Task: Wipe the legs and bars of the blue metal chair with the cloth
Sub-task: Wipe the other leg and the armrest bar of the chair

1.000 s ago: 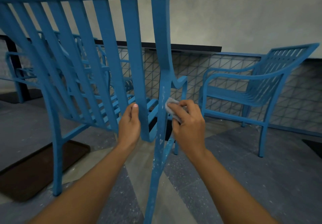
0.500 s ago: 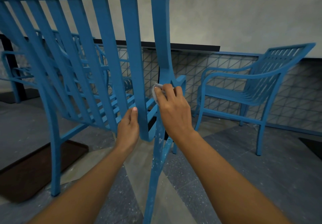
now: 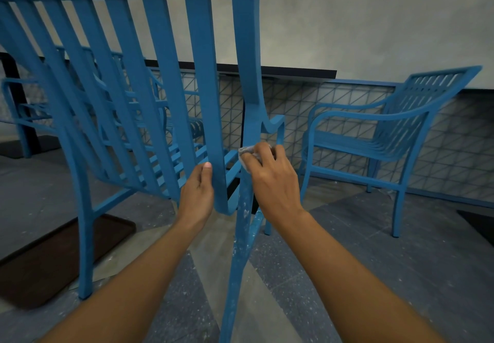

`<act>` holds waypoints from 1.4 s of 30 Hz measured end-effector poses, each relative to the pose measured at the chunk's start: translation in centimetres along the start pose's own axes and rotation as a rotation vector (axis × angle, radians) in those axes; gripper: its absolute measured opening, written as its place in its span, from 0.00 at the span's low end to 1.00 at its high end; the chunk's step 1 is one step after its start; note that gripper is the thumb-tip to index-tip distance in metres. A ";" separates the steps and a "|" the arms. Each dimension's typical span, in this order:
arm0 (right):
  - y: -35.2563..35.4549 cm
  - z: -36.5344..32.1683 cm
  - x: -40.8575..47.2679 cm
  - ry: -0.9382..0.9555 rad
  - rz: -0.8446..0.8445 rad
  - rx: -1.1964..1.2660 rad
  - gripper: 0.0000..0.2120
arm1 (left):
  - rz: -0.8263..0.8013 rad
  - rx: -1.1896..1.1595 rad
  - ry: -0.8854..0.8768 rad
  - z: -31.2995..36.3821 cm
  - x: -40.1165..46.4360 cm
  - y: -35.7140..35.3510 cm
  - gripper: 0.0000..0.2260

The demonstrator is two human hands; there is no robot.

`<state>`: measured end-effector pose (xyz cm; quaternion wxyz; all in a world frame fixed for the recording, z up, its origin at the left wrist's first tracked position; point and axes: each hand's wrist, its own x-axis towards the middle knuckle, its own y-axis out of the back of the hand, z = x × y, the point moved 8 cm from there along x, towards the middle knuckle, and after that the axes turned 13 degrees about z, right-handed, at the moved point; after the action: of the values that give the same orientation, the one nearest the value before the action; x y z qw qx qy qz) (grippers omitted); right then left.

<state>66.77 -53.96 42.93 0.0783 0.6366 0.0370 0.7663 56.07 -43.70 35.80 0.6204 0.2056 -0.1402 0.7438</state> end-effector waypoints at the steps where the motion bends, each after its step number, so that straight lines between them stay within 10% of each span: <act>1: 0.2 0.0 -0.1 -0.007 -0.002 0.003 0.11 | 0.002 0.000 -0.003 0.1 -0.1 0.0 0.15; 20: 1.0 1.5 -3.4 -0.166 -0.059 0.077 0.12 | 0.001 -0.015 0.011 -0.9 -1.0 0.4 0.15; 28: -0.9 7.6 -6.3 -1.135 0.005 0.620 0.13 | -0.010 -0.031 0.037 -1.7 -1.0 0.1 0.11; 42: -3.0 3.8 -6.1 -1.190 -0.023 0.680 0.13 | -0.012 -0.086 0.064 -3.0 -0.1 0.1 0.13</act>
<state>71.75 -52.19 37.26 -0.1107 0.9381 0.2331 0.2310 55.55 -42.41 33.18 0.6371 0.1559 -0.1508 0.7396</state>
